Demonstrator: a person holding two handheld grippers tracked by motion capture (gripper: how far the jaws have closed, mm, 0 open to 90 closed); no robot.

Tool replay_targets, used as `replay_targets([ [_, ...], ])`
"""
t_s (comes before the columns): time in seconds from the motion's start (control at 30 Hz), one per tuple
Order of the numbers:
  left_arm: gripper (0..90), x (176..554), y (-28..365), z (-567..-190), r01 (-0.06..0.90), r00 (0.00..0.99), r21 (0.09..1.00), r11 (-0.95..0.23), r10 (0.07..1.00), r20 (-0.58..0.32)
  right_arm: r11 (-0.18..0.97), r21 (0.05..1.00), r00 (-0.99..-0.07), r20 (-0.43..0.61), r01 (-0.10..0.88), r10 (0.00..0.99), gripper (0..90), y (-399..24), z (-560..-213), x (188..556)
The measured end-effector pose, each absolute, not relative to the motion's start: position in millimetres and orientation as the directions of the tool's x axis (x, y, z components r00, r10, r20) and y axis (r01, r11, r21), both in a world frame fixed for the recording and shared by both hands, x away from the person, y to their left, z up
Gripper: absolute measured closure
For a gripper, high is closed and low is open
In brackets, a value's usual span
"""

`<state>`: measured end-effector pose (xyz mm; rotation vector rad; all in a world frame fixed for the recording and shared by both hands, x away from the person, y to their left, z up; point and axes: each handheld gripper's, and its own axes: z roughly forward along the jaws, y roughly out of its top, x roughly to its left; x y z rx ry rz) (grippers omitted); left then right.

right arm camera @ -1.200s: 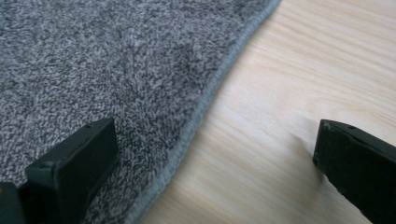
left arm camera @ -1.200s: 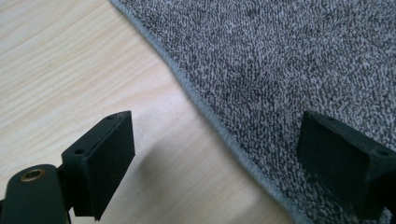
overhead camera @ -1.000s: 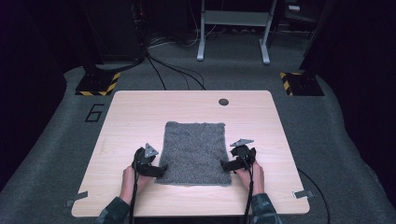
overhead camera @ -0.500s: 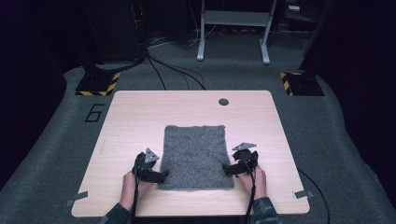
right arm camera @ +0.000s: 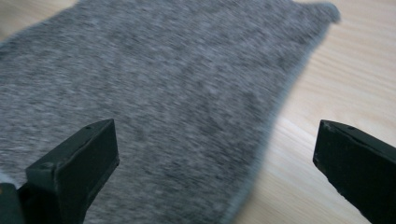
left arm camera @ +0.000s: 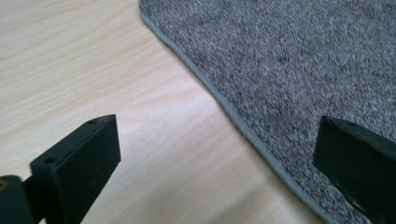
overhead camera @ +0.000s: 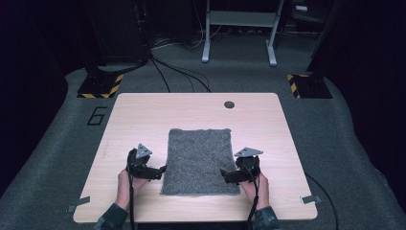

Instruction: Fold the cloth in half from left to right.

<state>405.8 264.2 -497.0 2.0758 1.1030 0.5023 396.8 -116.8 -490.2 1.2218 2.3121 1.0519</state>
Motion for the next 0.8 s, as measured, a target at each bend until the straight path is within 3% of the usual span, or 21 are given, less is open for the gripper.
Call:
replay_targets([
  [0.33, 0.2, 436, 274, -489, 0.551, 0.565, 0.770, -0.321, 0.822, -0.061, 0.439, 0.758, -0.691, 0.021, 0.482, 0.722, 0.0, -61, -476, 375],
  [0.6, 0.2, 460, 277, -485, 0.552, 0.567, 0.764, -0.334, 0.822, -0.051, 0.498, 0.748, -0.759, 0.011, 0.438, 0.651, 0.0, -17, -480, 366],
  [0.8, 0.1, 480, 274, -486, 0.560, 0.561, 0.774, -0.297, 0.823, -0.090, 0.532, 0.732, -0.797, 0.024, 0.425, 0.604, 0.4, 15, -486, 357],
])
